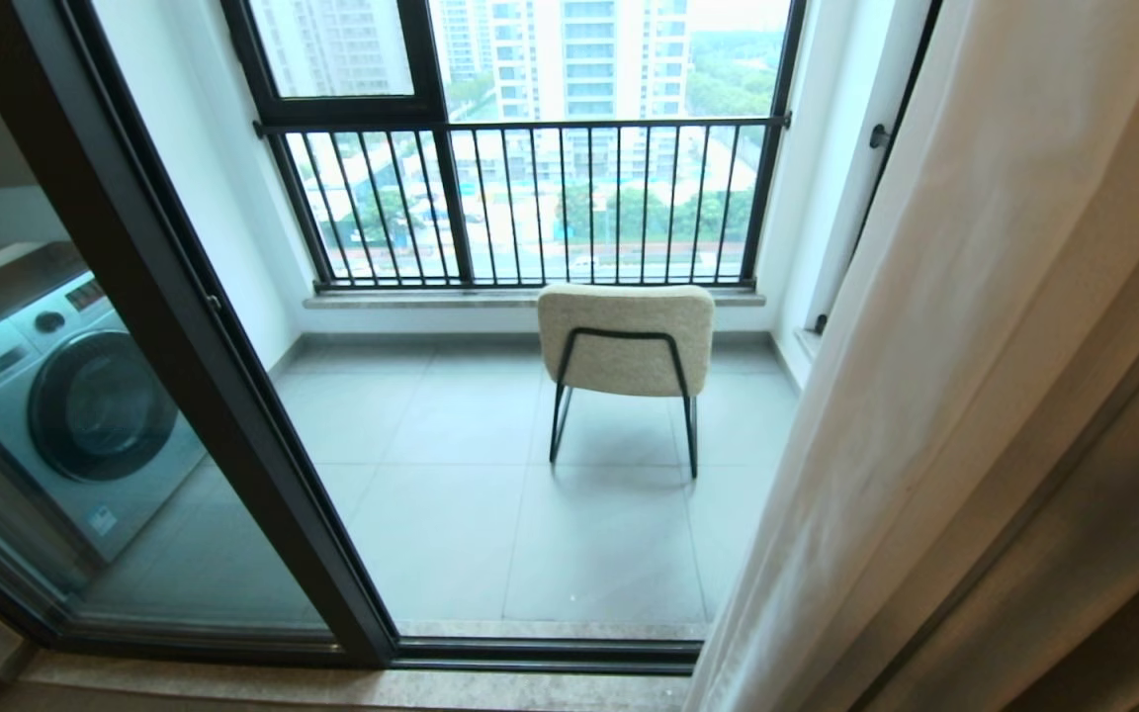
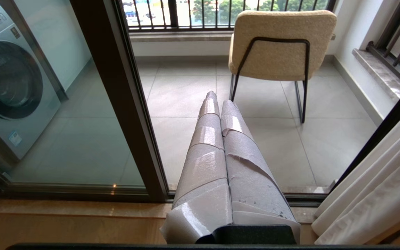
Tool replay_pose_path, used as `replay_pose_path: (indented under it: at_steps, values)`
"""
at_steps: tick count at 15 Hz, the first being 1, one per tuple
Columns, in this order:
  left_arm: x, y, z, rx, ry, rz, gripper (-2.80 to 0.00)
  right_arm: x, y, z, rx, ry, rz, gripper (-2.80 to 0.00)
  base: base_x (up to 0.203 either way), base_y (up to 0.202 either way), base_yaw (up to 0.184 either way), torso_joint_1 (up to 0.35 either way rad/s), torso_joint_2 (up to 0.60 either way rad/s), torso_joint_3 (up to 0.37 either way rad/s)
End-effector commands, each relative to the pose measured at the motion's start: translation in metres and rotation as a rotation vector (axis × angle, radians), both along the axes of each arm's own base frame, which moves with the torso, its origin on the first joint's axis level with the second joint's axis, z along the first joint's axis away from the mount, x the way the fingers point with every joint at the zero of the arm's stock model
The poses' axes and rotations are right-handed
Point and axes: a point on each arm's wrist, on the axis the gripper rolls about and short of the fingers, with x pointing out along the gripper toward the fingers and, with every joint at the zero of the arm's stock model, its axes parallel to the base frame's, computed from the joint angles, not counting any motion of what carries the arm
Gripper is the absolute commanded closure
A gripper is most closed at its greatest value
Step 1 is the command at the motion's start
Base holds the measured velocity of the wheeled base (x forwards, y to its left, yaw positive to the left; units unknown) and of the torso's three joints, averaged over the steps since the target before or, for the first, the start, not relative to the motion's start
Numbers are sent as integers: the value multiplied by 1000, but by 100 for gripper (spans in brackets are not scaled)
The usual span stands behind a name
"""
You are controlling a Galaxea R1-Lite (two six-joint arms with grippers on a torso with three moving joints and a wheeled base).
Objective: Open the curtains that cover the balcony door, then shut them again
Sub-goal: Pull the inner curtains open on both sides
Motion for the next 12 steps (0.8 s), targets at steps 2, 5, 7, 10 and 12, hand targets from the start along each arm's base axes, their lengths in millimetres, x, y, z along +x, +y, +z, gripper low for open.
replay_pose_path:
  at_steps: [2, 5, 7, 10, 12]
  values:
    - [0, 0, 0, 0, 1, 0, 0, -19, -2, -10, -1, -18, -12, 0, 0, 0, 0, 0, 0, 0]
    - [0, 0, 0, 0, 0, 0, 0, -34, -4, -22, -15, -1, -56, 0, 0, 0, 0, 0, 0, 0]
    - [0, 0, 0, 0, 1, 0, 0, -43, -4, -34, -75, 26, -111, 0, 0, 0, 0, 0, 0, 0]
    - [0, 0, 0, 0, 0, 0, 0, -52, -5, -45, -98, 32, -154, 0, 0, 0, 0, 0, 0, 0]
    - [0, 0, 0, 0, 1, 0, 0, -63, -5, -51, -22, -11, -164, 0, 0, 0, 0, 0, 0, 0]
